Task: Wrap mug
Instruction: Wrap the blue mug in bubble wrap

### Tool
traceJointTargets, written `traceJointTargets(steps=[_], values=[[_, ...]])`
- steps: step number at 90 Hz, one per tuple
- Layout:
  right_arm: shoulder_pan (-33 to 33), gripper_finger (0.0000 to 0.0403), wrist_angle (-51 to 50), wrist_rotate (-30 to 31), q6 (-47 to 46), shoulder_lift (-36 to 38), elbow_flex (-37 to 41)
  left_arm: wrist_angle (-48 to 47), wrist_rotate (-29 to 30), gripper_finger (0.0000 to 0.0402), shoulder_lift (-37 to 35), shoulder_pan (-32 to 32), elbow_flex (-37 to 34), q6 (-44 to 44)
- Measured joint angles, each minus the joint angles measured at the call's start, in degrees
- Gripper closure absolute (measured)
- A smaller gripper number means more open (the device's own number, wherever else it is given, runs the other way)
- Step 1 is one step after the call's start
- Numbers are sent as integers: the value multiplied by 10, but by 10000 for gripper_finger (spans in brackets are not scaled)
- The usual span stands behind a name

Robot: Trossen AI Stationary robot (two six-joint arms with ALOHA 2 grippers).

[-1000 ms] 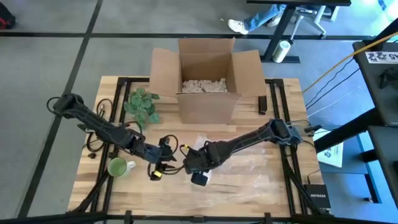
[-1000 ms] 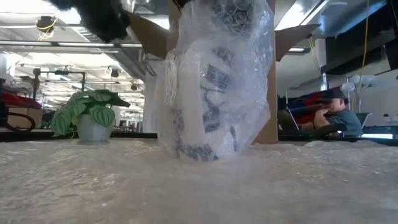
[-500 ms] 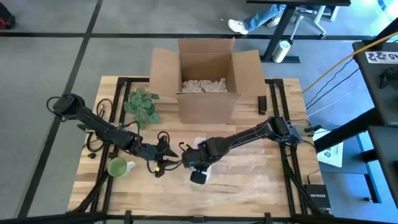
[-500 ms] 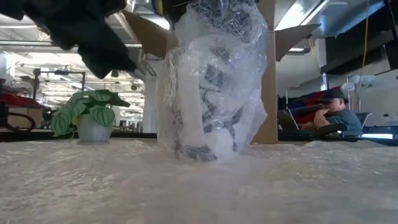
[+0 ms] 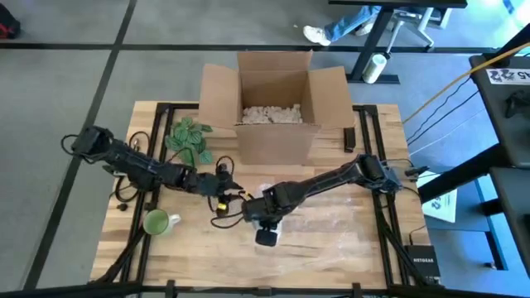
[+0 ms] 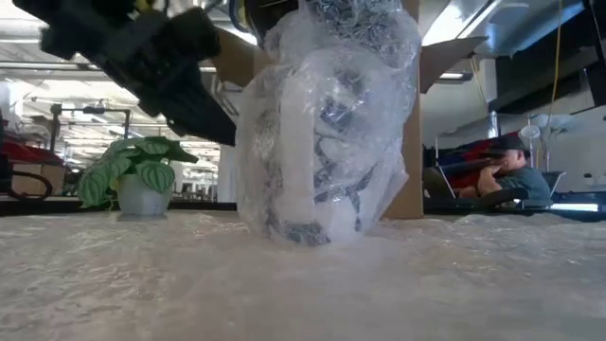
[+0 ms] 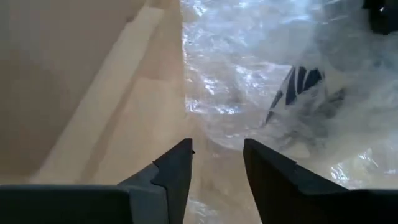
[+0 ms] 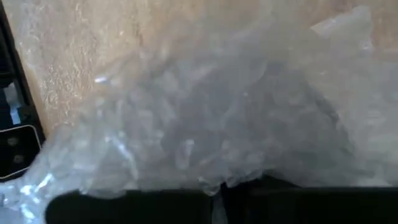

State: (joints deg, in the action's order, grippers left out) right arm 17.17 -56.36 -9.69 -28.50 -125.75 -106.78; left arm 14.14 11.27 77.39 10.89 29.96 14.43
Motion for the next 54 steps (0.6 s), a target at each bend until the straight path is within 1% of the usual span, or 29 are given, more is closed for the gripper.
traceJointTargets(steps=[14, 21, 26, 41, 54], values=[[0, 402, -1, 1, 5, -1, -2, 68, -99, 273, 0, -60, -38, -19], [1, 402, -1, 15, 7, -1, -2, 98, -138, 273, 0, -74, -51, -13], [1, 402, -1, 23, 16, -1, -2, 104, -153, 273, 0, -76, -52, -2], [1, 402, 0, 28, 35, -1, -2, 114, -177, 273, 0, -50, -52, 32], [1, 402, 7, 32, 35, -1, -2, 169, -182, 273, 0, 13, -52, 49]])
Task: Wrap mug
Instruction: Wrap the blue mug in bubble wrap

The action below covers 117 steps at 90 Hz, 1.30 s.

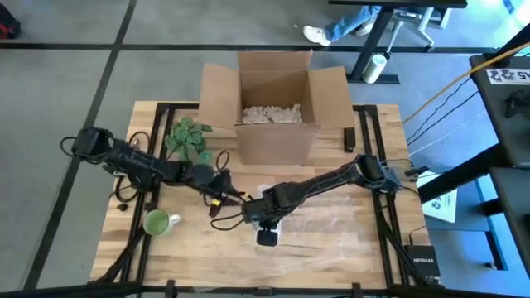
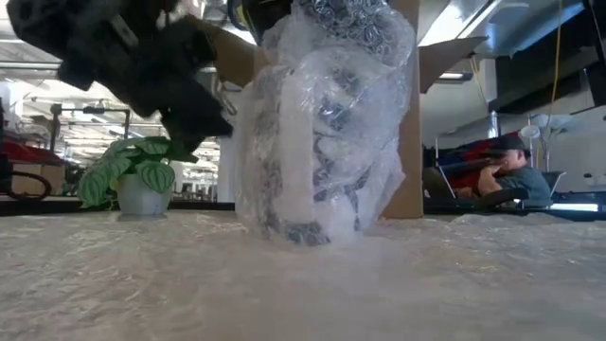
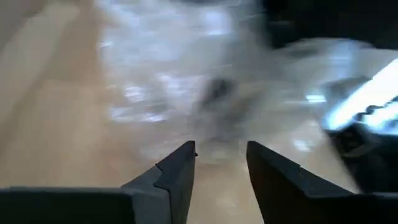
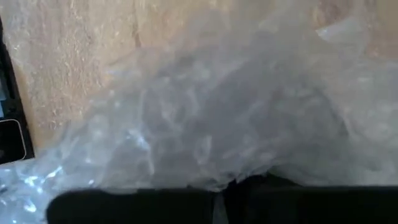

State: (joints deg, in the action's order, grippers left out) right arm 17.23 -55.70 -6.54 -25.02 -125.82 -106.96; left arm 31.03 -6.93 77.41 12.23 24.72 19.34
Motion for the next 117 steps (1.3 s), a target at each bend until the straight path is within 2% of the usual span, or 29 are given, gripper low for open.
traceJointTargets(steps=[7, 22, 31, 45, 76, 117], values=[[0, 402, 10, 1, 0, 0, 0, 22, 11, 273, 0, 38, 7, -5], [0, 402, 22, 2, 0, -1, 0, 23, 106, 273, 0, 102, 26, -38], [-4, 402, 25, 13, -1, -1, 0, 22, 142, 273, 0, 120, 32, -46], [-13, 402, 48, 13, -4, -1, 1, 25, 163, 273, 0, 129, 40, -46], [-25, 402, 53, 14, 0, -1, 0, 35, 166, 273, 76, 130, 83, -48], [-30, 402, 52, 22, 2, -1, 0, 46, 156, 273, 80, 153, 104, -65]])
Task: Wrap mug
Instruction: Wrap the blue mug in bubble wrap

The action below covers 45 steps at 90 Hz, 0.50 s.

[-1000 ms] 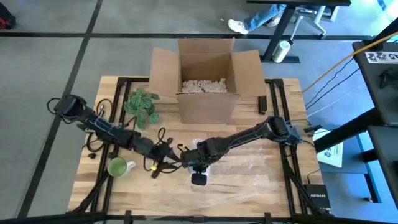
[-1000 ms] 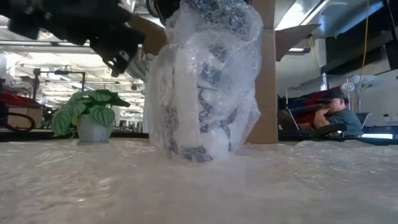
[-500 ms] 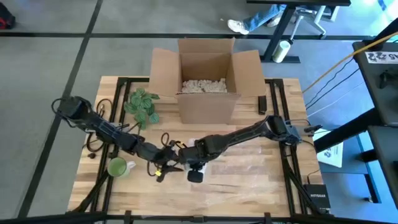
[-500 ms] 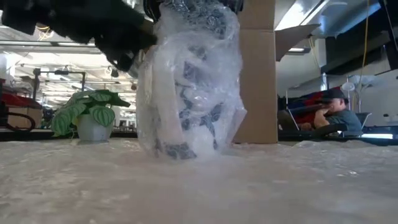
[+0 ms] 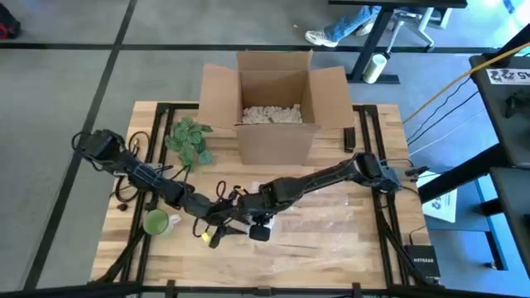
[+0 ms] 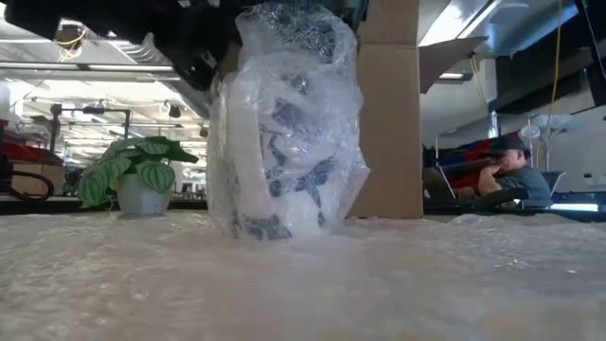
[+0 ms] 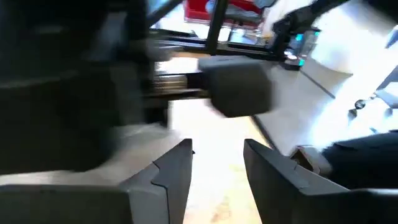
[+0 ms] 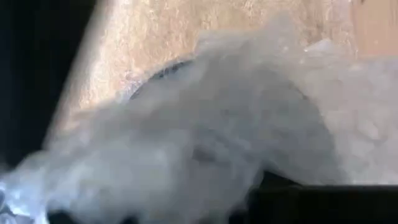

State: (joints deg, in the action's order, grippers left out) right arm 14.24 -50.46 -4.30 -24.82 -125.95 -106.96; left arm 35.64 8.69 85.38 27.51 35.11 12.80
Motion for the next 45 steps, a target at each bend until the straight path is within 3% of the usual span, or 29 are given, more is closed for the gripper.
traceJointTargets(steps=[30, 45], values=[[0, 402, 1, 1, 0, 0, 0, 2, 38, 273, 0, -6, 0, -42], [0, 402, 8, 0, 1, 0, 0, -63, 40, 273, 5, -29, 0, 3]])
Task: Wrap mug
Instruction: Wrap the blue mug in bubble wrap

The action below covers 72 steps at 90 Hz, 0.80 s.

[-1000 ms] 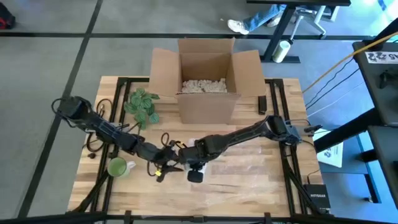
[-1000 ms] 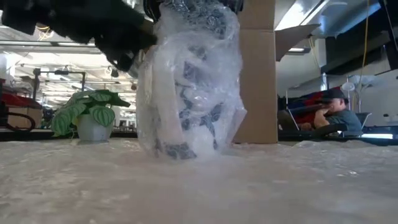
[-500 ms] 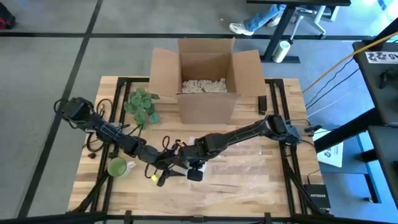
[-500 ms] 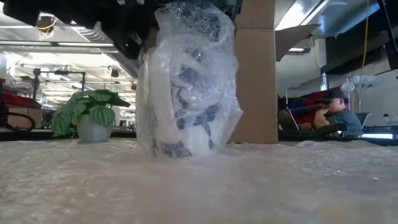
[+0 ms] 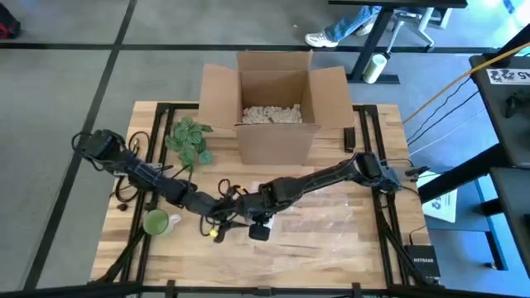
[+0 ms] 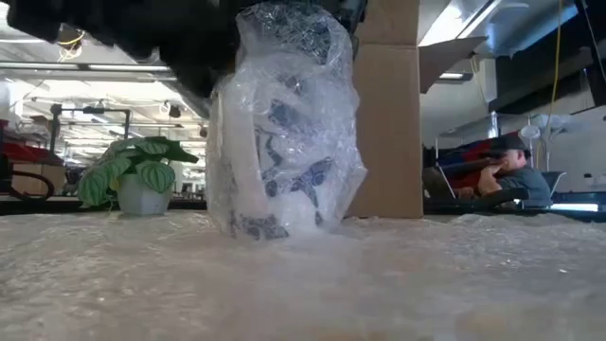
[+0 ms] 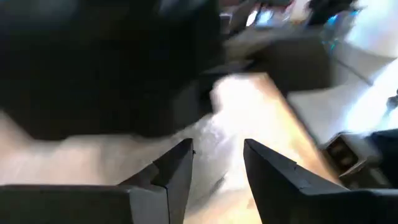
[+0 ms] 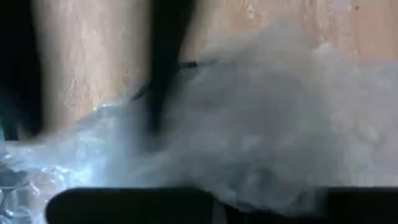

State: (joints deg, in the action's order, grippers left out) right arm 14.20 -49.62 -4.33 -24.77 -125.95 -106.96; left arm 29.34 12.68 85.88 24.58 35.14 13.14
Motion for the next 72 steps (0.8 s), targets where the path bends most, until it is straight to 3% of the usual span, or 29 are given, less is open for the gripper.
traceJointTargets(steps=[31, 72], values=[[0, 402, -14, -9, -4, 1, -12, 0, -2, 273, 16, -3, 0, 32], [0, 402, -133, 19, 12, 4, -125, -6, -4, 273, 17, -3, 0, 35]])
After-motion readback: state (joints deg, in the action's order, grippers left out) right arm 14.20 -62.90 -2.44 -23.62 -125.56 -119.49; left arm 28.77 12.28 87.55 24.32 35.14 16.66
